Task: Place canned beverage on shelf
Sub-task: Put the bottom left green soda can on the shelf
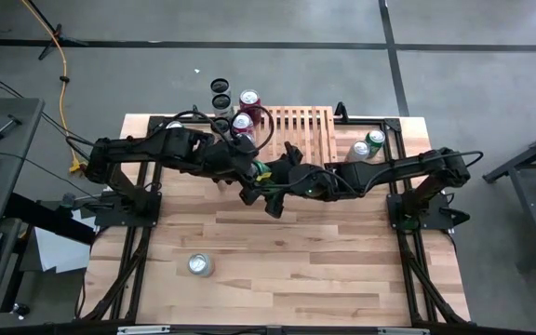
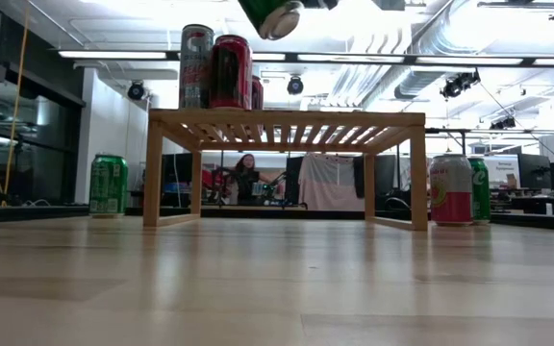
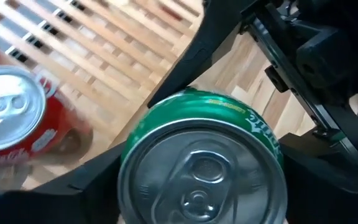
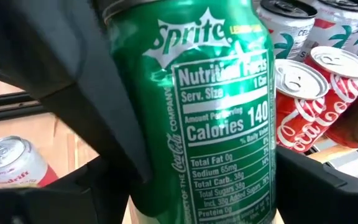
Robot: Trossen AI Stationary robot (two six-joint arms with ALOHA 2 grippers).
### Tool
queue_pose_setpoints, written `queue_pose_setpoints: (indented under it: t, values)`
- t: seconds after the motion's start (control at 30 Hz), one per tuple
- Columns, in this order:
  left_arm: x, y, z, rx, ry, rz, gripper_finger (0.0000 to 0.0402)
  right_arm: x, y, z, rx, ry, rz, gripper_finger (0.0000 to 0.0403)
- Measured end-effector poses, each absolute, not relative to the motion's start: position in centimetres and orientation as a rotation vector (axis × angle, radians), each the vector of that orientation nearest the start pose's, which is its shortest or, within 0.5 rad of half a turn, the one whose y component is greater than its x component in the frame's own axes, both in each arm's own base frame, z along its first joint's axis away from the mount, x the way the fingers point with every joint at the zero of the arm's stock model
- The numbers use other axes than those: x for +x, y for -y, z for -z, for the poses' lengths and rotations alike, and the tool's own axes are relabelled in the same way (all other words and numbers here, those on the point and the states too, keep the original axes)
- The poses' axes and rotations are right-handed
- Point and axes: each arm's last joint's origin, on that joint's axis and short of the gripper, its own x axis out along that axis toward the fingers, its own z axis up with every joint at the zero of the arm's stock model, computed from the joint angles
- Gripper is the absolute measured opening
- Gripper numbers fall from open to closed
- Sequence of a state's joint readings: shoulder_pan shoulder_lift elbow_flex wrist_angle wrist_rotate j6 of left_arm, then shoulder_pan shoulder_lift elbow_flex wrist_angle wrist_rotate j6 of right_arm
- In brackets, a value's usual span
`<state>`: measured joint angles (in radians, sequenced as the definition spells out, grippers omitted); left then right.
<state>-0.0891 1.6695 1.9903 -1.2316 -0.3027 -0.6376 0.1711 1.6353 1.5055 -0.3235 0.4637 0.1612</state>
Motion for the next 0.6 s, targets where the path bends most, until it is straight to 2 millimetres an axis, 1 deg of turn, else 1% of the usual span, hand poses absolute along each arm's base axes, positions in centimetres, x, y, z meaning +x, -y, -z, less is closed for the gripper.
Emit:
queue_pose_setpoints:
  t: [0.1,0.17,0.33,0.47,0.6]
  values:
    - [31.7,2.0,-42.9,-0.391,-0.776,-0.434,0.0372,36.1,-5.1,-36.0,0.014,-0.416,0.296,0.0296]
    - [31.4,2.0,-43.2,-0.383,-0.764,-0.423,0.0388,35.6,-5.0,-36.4,0.008,-0.425,0.293,0.0296]
    - [30.1,1.8,-44.1,-0.352,-0.753,-0.425,0.0387,34.0,-4.6,-36.9,-0.04,-0.492,0.321,0.0296]
    - [28.9,1.6,-44.9,-0.295,-0.709,-0.488,0.039,32.5,-4.3,-36.6,-0.076,-0.601,0.336,0.0296]
    - [27.9,2.2,-45.6,-0.184,-0.662,-0.54,0.0391,31.0,-4.0,-36.2,-0.084,-0.723,0.361,0.0296]
